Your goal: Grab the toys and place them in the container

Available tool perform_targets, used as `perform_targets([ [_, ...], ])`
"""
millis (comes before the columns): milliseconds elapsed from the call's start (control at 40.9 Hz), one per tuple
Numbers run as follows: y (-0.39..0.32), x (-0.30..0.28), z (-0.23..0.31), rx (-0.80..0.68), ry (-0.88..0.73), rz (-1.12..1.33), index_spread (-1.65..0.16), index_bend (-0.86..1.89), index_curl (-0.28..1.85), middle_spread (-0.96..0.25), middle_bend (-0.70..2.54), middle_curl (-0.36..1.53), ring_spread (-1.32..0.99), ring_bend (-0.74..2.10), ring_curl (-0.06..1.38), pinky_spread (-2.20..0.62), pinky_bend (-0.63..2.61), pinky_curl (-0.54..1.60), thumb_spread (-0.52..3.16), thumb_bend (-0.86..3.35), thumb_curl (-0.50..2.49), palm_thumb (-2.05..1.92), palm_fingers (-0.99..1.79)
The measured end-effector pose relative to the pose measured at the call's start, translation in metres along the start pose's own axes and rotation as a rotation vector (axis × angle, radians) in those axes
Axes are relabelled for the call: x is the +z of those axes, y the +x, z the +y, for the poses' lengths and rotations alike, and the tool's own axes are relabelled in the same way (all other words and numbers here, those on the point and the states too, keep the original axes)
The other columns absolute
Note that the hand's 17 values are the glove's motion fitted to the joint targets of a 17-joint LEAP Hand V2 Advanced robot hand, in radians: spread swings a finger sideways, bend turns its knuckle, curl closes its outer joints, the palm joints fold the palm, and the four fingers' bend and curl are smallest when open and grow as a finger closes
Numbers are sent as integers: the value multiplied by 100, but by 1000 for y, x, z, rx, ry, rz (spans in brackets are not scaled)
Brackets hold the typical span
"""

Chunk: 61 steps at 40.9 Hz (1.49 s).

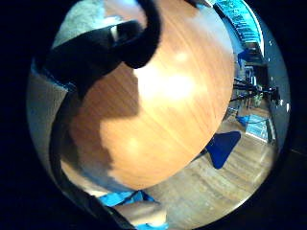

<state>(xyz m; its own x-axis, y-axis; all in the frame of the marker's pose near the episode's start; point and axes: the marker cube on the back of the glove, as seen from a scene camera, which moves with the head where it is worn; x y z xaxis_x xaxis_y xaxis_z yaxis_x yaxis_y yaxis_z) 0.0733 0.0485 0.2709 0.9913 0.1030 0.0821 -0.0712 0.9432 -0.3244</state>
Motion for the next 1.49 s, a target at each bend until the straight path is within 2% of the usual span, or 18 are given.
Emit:
perform_targets([
  [98, 2, 6, -2, 30, 38, 37, -32, 12, 20, 8, 4, 16, 8, 23, 20, 6, 126, 40, 105, -2, 24, 0, -19],
  [171, 2, 6, -2, 32, 59, 21, -32, 12, 20, 9, 4, 14, 8, 39, 24, 3, 127, 40, 109, -1, 25, 1, -10],
  [244, 1, 5, -3, 21, 83, -26, -33, 18, 20, 10, 8, 12, -1, 73, 32, -11, 123, 39, 123, 9, 28, 15, 28],
  [318, 0, 4, -5, 24, 119, -42, -33, 28, 24, 9, 12, 12, -10, 83, 35, -21, 123, 38, 134, 19, 32, 30, 49],
  [342, -1, 3, -5, 26, 128, -40, -33, 28, 24, 9, 12, 12, -12, 85, 35, -23, 122, 38, 137, 20, 32, 32, 48],
  [391, -2, 2, -7, 27, 137, -36, -33, 31, 26, 5, 19, 14, -18, 89, 38, -28, 127, 39, 140, 27, 36, 44, 69],
  [440, -2, -1, -9, 27, 130, -27, -32, 31, 27, 3, 20, 15, -23, 91, 39, -31, 128, 40, 139, 31, 39, 51, 74],
  [513, 12, -7, -13, -7, 87, 117, -32, 31, 30, -1, 21, 16, -28, 97, 43, -34, 129, 42, 136, 33, 43, 58, 83],
  [587, 24, -18, -15, -64, 48, 291, -32, 31, 32, -4, 22, 17, -32, 100, 46, -37, 128, 43, 133, 34, 46, 62, 87],
  [733, -15, -77, -18, 1, 92, 98, -33, 35, 37, -10, 25, 21, -39, 94, 47, -40, 126, 44, 121, 33, 52, 68, 87],
  [855, -36, -145, -9, -159, 155, 119, -34, 35, 40, -14, 25, 22, -43, 93, 47, -41, 125, 44, 114, 31, 56, 70, 87],
  [1051, -111, -234, -6, -116, 283, 33, -35, 34, 45, -18, 25, 25, -47, 91, 48, -42, 123, 44, 105, 28, 62, 72, 88],
  [1149, -140, -256, -13, -18, 318, 12, -35, 33, 47, -20, 25, 26, -49, 90, 49, -42, 122, 44, 101, 27, 65, 73, 90],
  [1295, -200, -274, -12, -182, 344, 20, -36, 31, 50, -22, 26, 29, -50, 89, 50, -43, 121, 44, 96, 25, 68, 73, 91],
  [1442, -247, -283, -18, -46, 362, -26, -36, 29, 54, -24, 26, 31, -51, 88, 51, -43, 120, 45, 93, 23, 72, 74, 92],
  [1491, -272, -283, -15, -126, 365, -7, -37, 28, 55, -25, 27, 32, -51, 88, 51, -43, 119, 44, 92, 22, 73, 74, 92],
])
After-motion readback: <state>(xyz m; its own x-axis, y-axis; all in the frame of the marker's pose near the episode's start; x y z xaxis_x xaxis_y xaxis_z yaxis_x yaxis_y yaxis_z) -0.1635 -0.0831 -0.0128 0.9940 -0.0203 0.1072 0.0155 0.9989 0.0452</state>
